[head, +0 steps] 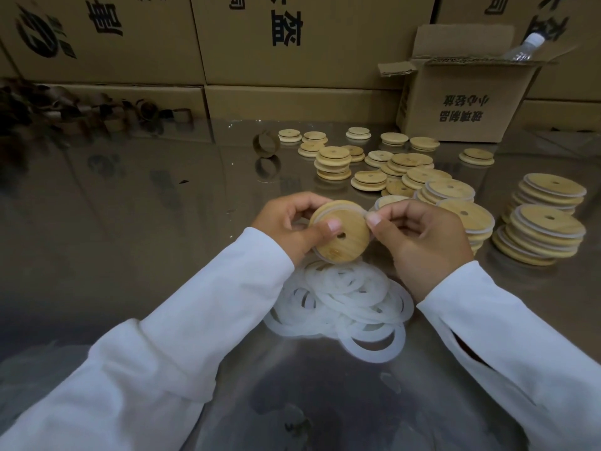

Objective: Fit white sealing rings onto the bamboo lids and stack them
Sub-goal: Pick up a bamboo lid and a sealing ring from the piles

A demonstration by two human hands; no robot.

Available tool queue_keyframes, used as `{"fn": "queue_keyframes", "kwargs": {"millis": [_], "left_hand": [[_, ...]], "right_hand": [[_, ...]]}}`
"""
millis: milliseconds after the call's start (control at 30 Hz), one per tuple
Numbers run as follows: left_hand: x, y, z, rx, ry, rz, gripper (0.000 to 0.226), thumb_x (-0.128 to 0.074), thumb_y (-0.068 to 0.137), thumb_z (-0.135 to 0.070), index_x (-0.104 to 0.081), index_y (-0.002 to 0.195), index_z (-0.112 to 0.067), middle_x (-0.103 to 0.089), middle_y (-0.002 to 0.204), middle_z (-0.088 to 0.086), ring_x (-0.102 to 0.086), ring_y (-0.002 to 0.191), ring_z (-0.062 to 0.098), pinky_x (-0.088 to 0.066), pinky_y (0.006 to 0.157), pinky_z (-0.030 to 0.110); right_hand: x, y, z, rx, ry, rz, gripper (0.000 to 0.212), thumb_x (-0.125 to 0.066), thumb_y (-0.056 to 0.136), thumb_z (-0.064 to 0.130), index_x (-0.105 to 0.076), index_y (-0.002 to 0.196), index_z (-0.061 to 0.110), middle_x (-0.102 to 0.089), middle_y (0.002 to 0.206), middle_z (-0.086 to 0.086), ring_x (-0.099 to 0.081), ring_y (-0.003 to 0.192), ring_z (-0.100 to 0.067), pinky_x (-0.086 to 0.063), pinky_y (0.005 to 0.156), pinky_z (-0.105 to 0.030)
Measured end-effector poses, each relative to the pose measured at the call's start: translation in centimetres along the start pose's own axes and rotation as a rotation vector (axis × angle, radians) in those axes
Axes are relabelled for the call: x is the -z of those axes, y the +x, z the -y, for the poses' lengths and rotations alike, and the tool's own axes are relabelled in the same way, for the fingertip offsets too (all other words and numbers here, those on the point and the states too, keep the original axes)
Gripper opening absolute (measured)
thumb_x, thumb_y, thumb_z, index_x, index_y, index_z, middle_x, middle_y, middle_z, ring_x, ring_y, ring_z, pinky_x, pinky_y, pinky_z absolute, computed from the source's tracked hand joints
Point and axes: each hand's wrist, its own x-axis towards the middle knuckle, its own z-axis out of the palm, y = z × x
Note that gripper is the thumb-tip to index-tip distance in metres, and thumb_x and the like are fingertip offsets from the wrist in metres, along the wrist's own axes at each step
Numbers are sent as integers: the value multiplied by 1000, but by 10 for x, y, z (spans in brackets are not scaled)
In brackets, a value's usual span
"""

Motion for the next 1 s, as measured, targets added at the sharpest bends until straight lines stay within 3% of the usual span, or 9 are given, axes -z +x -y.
{"fn": "queue_keyframes", "kwargs": {"millis": [267, 433, 533, 800, 1000], "left_hand": [[3, 0, 1, 57, -39, 10, 14, -59, 83, -2, -64, 87, -15, -63, 79, 7, -61, 73, 20, -53, 68, 30], [2, 1, 0, 128, -94, -45, 14, -55, 84, 3, -61, 93, -6, -59, 86, 18, -54, 82, 32, -46, 80, 47], [1, 1, -1, 136, -81, -60, 15, -55, 84, 4, -61, 96, -4, -59, 91, 21, -55, 85, 33, -46, 84, 51], [8, 5, 4, 156, -119, -65, 15, -55, 85, 0, -62, 89, -13, -64, 85, 10, -62, 81, 23, -55, 75, 35], [7, 5, 6, 155, -159, -17, 16, -55, 85, 1, -62, 93, -10, -64, 84, 10, -63, 76, 20, -56, 66, 27]], "right_hand": [[3, -4, 5, 27, 56, 83, 12, -66, 79, 8, -65, 72, 18, -64, 69, 4, -57, 60, 1, -47, 60, -8], [1, -6, 3, 72, -89, 151, 29, -63, 80, 1, -59, 81, 29, -60, 72, 3, -59, 72, -21, -53, 72, -28], [0, -7, 1, 53, -110, 172, 33, -61, 82, 1, -56, 81, 33, -58, 66, 4, -58, 68, -19, -52, 72, -33], [-5, -11, -4, -3, -86, 163, 27, -65, 82, 10, -52, 84, 34, -59, 64, 8, -56, 62, -8, -46, 65, -24], [-4, -9, -4, -49, -56, 71, 17, -61, 85, 12, -61, 72, 23, -67, 64, 2, -65, 68, -18, -55, 76, -37]]}}
